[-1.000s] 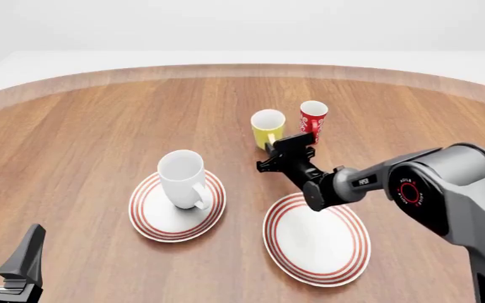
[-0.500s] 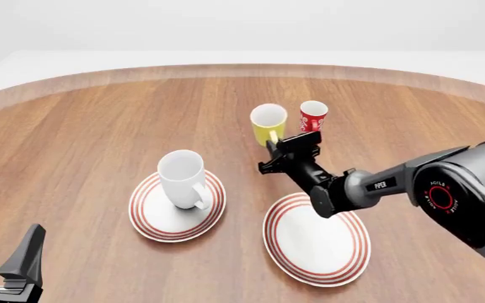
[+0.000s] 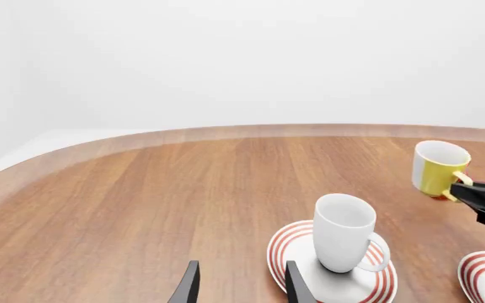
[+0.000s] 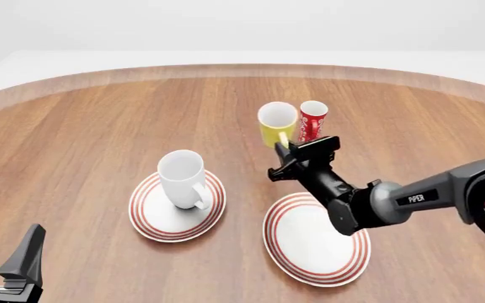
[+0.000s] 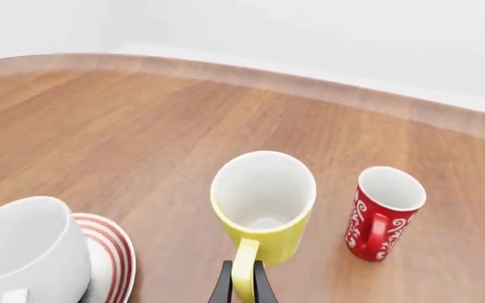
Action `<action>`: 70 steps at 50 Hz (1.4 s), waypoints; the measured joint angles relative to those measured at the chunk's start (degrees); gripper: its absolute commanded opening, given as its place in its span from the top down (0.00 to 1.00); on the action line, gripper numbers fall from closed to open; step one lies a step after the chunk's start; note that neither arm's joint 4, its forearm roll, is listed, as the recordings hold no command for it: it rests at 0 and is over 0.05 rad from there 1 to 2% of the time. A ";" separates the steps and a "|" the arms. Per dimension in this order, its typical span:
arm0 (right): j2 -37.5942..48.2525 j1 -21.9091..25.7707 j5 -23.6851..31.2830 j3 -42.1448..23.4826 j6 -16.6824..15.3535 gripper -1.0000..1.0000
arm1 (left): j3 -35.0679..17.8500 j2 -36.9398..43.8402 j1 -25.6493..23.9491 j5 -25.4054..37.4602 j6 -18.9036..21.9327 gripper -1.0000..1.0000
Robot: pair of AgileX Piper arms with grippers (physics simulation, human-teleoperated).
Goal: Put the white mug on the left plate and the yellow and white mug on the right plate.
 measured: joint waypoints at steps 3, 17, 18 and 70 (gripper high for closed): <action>-1.44 0.01 -0.57 1.70 0.15 1.00 | 0.00 0.00 0.00 0.00 0.00 0.00; -8.18 0.32 -2.73 9.62 0.94 1.00 | 0.00 0.00 0.00 0.00 0.00 0.00; -8.60 0.35 -2.86 10.14 1.01 1.00 | 0.00 0.00 0.00 0.00 0.00 0.00; -35.67 0.87 -4.32 36.04 1.69 1.00 | 0.00 0.00 0.00 0.00 0.00 0.00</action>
